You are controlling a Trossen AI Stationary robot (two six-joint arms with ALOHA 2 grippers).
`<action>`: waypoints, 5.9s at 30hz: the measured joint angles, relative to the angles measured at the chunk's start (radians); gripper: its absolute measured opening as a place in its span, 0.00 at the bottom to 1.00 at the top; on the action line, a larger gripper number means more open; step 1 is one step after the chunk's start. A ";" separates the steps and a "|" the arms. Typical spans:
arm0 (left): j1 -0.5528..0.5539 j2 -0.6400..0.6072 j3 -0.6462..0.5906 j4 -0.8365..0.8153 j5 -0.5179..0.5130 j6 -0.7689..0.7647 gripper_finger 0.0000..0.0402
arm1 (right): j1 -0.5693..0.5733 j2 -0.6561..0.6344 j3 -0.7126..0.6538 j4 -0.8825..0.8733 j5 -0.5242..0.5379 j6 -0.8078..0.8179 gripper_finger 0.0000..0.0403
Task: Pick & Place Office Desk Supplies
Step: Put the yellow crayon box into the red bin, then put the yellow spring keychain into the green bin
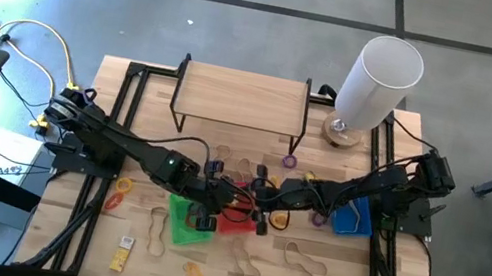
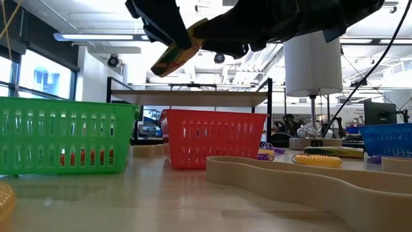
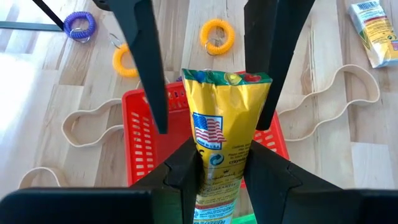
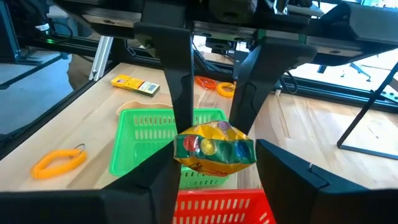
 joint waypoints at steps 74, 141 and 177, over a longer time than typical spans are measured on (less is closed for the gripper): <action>-0.027 0.000 0.000 -0.048 -0.110 0.082 0.56 | 0.092 0.033 0.000 -0.149 0.416 0.314 0.33; -0.060 0.000 0.000 -0.076 -0.101 0.033 0.56 | -0.037 0.003 0.000 -0.400 0.351 0.415 0.44; -0.087 0.000 0.000 -0.174 -0.074 -0.096 0.56 | 0.005 -0.260 0.000 -1.036 0.103 0.668 0.42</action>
